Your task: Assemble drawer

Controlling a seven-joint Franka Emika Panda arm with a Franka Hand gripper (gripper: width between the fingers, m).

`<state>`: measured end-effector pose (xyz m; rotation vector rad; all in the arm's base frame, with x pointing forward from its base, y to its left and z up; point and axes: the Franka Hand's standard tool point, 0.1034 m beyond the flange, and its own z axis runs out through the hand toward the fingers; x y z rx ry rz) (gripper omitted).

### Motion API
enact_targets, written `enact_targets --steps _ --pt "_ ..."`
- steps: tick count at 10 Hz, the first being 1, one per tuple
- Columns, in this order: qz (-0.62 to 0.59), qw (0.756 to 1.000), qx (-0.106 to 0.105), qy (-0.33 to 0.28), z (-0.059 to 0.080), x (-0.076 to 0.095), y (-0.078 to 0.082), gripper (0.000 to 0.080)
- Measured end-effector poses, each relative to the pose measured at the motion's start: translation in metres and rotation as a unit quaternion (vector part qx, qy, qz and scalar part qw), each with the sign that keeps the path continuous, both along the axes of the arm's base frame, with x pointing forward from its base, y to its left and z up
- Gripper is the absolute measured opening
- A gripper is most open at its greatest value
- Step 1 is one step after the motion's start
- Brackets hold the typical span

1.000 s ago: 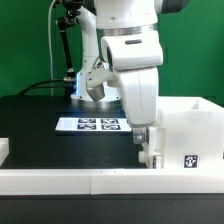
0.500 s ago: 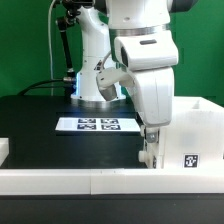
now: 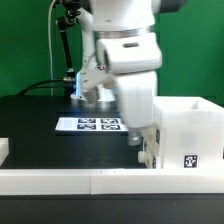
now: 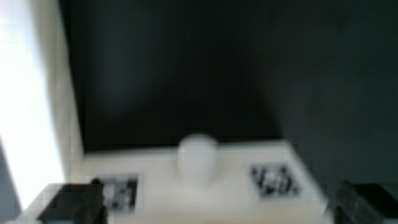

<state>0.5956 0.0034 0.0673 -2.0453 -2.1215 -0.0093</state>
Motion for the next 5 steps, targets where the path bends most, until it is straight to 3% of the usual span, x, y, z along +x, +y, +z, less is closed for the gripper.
enact_targets --steps 2,5 --pt "-0.010 1.000 -0.003 -0.006 0.002 0.004 -0.026 0.0649" --pt "-0.014 1.000 -0.004 -0.018 0.003 0.008 -0.029 0.0649"
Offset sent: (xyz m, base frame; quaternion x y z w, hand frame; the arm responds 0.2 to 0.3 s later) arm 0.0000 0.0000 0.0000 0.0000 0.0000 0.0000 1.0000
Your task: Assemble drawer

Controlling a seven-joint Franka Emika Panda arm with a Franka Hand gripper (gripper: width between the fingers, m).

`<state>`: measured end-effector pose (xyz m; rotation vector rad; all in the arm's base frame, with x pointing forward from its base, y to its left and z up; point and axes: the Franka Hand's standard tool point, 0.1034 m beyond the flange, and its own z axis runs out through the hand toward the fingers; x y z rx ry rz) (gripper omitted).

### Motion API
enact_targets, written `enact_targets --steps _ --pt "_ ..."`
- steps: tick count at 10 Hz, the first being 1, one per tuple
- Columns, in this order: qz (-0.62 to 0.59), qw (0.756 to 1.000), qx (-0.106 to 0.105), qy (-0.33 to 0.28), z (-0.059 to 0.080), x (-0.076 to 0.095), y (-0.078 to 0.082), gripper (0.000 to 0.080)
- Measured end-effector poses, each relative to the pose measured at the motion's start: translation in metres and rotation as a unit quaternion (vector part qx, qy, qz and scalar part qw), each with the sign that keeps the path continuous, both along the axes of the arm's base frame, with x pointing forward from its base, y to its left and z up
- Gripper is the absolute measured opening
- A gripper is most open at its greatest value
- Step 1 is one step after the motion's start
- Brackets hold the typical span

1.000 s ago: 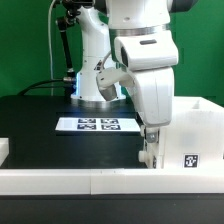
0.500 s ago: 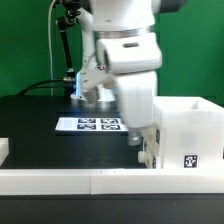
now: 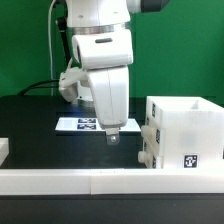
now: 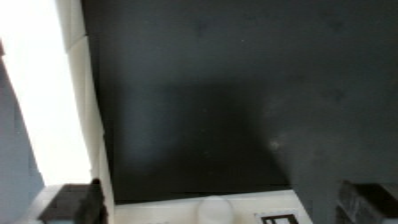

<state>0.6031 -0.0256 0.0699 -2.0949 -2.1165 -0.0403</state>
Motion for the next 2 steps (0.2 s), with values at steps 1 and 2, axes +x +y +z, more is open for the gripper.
enact_targets --steps 1,2 --pt "0.000 1.000 0.000 0.000 -0.0002 -0.0001 -0.0003 0.0649" --pt "0.000 1.000 0.000 0.000 -0.0004 -0.0002 -0.0002 0.0649"
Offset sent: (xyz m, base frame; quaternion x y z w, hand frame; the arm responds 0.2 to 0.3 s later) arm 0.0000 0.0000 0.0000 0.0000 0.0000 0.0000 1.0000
